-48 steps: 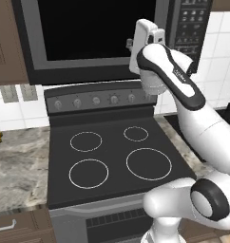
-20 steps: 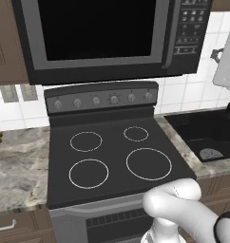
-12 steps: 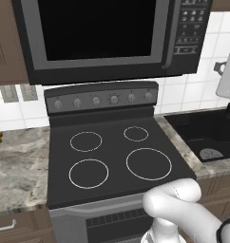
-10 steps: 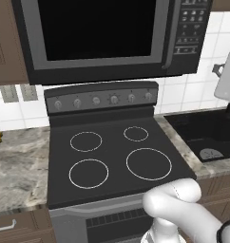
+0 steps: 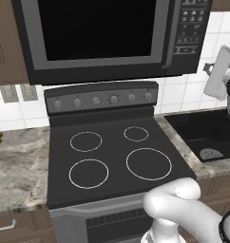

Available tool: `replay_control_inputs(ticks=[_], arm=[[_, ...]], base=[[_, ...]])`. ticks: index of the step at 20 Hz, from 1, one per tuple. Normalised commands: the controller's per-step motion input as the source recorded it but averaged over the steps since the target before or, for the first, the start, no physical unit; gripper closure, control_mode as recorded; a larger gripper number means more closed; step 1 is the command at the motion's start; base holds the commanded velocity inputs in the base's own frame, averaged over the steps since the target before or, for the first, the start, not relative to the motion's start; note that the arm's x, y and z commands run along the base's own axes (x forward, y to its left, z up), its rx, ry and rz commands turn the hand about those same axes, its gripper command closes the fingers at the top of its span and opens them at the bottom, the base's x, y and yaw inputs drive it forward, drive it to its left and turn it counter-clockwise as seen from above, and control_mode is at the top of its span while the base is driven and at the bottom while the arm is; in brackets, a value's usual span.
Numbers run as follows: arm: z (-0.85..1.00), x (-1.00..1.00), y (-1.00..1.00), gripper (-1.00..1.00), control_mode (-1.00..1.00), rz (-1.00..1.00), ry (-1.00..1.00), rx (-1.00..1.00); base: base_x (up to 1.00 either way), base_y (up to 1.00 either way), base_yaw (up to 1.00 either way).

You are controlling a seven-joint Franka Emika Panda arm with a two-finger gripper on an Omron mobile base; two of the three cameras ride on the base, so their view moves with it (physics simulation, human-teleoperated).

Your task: Pick the garlic from the counter and place it in the microwave. Then turn on the microwave.

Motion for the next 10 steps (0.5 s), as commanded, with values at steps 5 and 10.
replay_control_inputs(ticks=[5, 10], arm=[[0.10, 0.46, -0.18, 1.00, -1.00, 0.00, 0.00, 0.00], [0.11, 0.29, -0.16, 1.00, -1.00, 0.00, 0.00, 0.00]], base=[[0.00, 0.00, 0.00], [0.00, 0.00, 0.00]])
